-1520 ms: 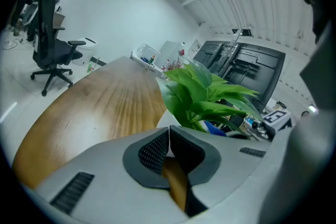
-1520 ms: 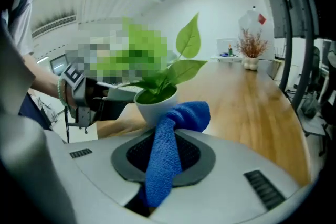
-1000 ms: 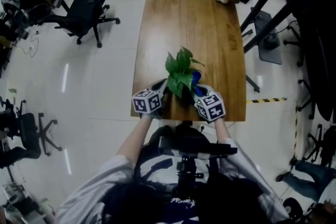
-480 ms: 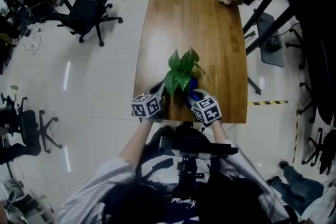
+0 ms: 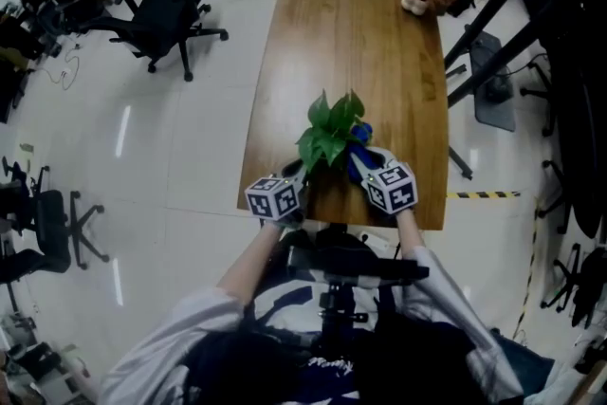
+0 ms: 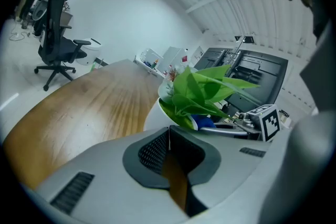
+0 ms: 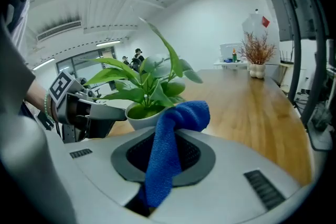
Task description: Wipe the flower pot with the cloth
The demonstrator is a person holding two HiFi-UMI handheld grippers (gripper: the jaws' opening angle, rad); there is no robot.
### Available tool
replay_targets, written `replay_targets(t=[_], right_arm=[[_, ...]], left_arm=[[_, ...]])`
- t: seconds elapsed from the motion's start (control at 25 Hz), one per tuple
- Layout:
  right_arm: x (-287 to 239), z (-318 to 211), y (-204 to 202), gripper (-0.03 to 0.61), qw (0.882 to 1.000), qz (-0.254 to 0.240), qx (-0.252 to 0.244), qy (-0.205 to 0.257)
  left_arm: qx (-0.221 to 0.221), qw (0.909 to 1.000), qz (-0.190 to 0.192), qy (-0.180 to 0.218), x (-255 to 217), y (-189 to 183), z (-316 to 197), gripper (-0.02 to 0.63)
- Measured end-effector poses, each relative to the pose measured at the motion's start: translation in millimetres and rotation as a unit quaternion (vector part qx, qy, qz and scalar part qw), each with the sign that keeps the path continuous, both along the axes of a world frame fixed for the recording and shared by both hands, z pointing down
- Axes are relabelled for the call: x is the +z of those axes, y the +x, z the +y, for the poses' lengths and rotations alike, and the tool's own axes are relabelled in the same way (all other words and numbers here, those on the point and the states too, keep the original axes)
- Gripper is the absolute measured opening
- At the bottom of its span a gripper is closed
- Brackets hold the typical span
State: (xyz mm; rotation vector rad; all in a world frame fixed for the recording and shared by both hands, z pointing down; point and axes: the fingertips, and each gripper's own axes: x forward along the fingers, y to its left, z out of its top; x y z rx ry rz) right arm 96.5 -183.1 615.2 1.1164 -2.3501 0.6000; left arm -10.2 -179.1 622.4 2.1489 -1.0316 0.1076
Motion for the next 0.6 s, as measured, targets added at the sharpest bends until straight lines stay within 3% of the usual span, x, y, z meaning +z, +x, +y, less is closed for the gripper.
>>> replay_targets(t=[0.36,0.6], right_arm=[[16.8,21.7,-49.6,0.063,0.998,0.001,-0.066,-0.024],[29.1,31.1,-81.2,0.063,0.994,0.004,-0.102,-0.039]], left_arm=[[-0.005,0.9993,-0.032,0.016,3.2,-28.5,-41.7,0.003],[0.005,0.9986,-0.049,0.021,1.6,-28.0,-67.7,0.003]])
